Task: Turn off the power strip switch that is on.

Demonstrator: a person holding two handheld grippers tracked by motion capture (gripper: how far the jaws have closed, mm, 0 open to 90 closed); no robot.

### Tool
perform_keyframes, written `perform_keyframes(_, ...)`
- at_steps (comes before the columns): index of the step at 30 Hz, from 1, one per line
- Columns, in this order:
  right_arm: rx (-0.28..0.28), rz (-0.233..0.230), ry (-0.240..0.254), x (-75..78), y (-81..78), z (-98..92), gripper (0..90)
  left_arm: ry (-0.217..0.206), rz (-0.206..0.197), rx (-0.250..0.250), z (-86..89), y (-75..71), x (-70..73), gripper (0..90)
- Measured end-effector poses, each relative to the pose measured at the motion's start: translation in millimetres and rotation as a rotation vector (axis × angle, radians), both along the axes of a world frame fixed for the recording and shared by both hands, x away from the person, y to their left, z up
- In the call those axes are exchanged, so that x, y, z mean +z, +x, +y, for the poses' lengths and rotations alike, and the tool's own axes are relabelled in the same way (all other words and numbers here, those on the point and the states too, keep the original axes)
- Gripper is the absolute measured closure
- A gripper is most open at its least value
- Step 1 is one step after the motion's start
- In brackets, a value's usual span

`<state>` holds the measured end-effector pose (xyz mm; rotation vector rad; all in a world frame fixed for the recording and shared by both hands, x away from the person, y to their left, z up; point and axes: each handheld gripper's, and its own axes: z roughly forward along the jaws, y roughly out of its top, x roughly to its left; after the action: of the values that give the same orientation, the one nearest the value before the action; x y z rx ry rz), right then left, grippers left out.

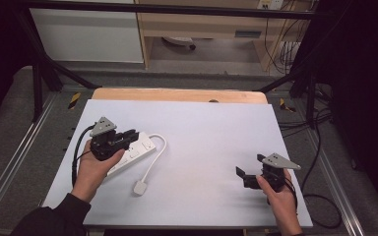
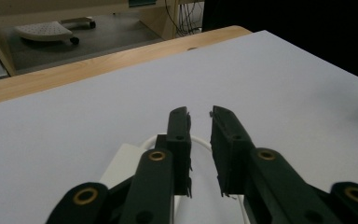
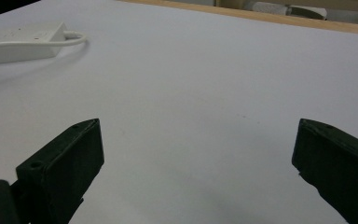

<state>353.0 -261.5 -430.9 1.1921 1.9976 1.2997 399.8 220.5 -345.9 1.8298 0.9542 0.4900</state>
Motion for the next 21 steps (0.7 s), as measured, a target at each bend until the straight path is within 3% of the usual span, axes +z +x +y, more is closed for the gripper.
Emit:
perform_keyframes(10, -0.001, -0.006, 0.003, 0.1, 0.1, -0.5, 2.6, 0.001, 0.028, -0.006, 2.2, 7.9, -5.9, 89.4)
perform_keyframes(21, 0.001, -0.005, 0.001, 0.1, 0.1, -0.3, 2.6, 0.019, 0.074, 0.012, 7.4, 16.2, -21.0, 89.9)
